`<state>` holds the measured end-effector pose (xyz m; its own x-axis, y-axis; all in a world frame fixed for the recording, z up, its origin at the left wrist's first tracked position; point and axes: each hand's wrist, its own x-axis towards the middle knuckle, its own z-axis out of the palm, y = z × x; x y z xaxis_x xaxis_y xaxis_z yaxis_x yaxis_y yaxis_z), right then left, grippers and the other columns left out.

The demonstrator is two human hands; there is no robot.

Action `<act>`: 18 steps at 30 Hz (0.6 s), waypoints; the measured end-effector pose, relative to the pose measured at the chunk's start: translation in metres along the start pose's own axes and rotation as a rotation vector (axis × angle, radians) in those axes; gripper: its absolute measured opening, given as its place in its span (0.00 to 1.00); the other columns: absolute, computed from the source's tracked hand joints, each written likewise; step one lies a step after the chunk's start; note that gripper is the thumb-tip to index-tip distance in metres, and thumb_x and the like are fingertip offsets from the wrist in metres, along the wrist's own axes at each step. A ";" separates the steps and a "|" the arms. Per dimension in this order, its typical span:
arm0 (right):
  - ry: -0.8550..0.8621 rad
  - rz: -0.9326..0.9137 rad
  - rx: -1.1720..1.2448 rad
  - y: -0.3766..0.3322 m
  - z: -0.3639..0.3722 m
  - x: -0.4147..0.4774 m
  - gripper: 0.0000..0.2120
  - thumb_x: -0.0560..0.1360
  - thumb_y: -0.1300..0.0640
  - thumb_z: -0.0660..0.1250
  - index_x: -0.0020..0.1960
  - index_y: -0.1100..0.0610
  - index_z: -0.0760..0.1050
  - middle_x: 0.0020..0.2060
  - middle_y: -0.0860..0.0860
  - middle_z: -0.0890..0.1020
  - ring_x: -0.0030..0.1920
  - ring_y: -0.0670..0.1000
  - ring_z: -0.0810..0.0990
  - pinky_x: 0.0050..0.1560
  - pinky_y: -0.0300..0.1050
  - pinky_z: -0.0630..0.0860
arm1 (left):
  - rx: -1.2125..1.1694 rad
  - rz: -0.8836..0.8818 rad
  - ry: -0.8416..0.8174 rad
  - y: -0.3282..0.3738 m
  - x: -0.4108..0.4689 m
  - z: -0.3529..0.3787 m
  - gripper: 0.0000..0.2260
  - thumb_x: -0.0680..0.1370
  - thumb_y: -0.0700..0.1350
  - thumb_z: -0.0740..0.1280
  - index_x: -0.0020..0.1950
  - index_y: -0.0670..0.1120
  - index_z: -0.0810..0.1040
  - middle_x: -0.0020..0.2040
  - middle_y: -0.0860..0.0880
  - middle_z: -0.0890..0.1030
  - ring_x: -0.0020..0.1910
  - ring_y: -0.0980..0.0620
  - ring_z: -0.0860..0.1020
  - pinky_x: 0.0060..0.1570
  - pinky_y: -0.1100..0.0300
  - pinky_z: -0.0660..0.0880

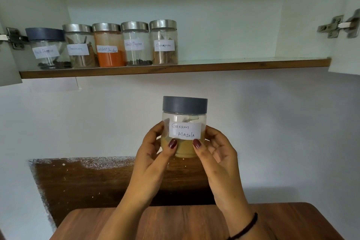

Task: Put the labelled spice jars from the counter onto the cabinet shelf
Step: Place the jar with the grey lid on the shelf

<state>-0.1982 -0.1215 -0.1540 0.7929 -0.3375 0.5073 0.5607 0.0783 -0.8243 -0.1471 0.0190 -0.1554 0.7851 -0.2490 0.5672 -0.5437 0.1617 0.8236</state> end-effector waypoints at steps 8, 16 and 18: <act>-0.011 -0.061 -0.087 -0.010 -0.014 0.017 0.26 0.65 0.50 0.75 0.62 0.43 0.73 0.60 0.44 0.80 0.58 0.44 0.81 0.52 0.41 0.81 | 0.113 0.119 0.036 0.012 0.019 0.018 0.31 0.70 0.69 0.66 0.69 0.54 0.74 0.64 0.54 0.78 0.65 0.54 0.76 0.61 0.58 0.77; -0.015 -0.209 -0.191 -0.032 -0.020 0.048 0.25 0.64 0.46 0.74 0.60 0.38 0.72 0.62 0.44 0.78 0.59 0.43 0.80 0.53 0.37 0.80 | 0.249 0.239 0.117 0.025 0.041 0.036 0.28 0.77 0.63 0.61 0.75 0.55 0.67 0.69 0.61 0.75 0.68 0.61 0.73 0.66 0.56 0.73; -0.012 -0.240 -0.213 -0.037 -0.021 0.058 0.26 0.65 0.45 0.73 0.62 0.40 0.72 0.63 0.44 0.78 0.59 0.43 0.80 0.53 0.36 0.80 | 0.310 0.272 0.121 0.029 0.052 0.039 0.27 0.79 0.62 0.59 0.76 0.55 0.66 0.69 0.62 0.74 0.68 0.63 0.72 0.66 0.63 0.73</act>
<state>-0.1781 -0.1634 -0.0999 0.6476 -0.3114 0.6954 0.6706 -0.2004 -0.7142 -0.1333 -0.0261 -0.1024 0.6203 -0.1202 0.7751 -0.7844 -0.0935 0.6132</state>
